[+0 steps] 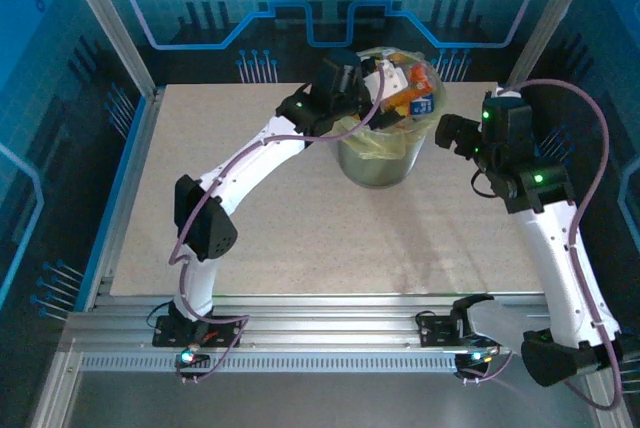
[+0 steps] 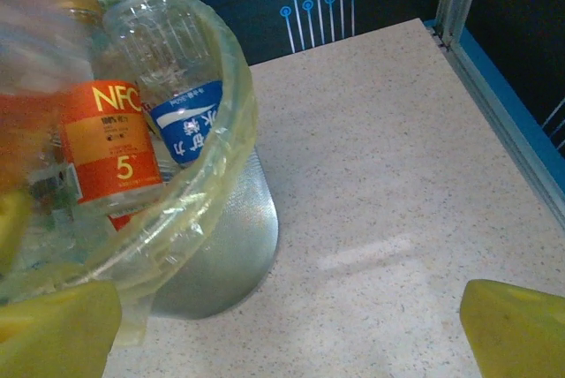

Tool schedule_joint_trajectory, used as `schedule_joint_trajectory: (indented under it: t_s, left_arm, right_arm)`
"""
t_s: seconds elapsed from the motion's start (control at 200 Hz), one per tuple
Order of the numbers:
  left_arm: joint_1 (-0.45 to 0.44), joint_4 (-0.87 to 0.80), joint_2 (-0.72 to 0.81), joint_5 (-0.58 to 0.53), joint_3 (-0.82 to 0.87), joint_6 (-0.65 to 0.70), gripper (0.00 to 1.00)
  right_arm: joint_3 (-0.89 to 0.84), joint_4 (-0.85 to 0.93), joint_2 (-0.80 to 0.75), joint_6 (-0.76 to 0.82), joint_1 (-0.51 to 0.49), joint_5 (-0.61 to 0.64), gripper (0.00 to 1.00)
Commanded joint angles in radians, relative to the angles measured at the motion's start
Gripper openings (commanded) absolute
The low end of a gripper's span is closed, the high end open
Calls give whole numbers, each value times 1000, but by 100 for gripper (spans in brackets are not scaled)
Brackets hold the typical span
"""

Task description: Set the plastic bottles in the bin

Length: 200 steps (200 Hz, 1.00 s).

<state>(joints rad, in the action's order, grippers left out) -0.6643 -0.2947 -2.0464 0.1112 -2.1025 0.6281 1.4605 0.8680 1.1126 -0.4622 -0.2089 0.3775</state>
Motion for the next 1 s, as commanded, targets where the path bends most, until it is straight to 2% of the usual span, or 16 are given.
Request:
schedule_joint_trajectory:
  t_s: [0.0, 0.105, 0.295, 0.41, 0.49, 0.605, 0.795, 0.996]
  left_arm:
    - [-10, -54, -21, 33, -36, 9, 97]
    - [-16, -53, -24, 54, -47, 6, 99]
    - [-18, -52, -34, 27, -60, -6, 98]
    - [-18, -31, -24, 28, -52, -21, 98]
    - [-18, -16, -17, 24, -51, -37, 96]
    - [-18, -1, -7, -11, -48, -50, 94]
    - [-17, 29, 46, -63, 2, -89, 93]
    - [-18, 79, 107, -67, 101, -104, 94]
  right_arm:
    - [63, -40, 50, 32, 20, -63, 100]
    - [104, -55, 97, 42, 23, -97, 100]
    - [162, -61, 167, 61, 26, -140, 98]
    - [195, -74, 208, 80, 31, -182, 83]
    - [226, -78, 244, 86, 34, -223, 78]
    - [255, -79, 288, 82, 34, -260, 61]
    - [292, -75, 359, 94, 36, -273, 51]
    - [344, -57, 442, 110, 36, -277, 52]
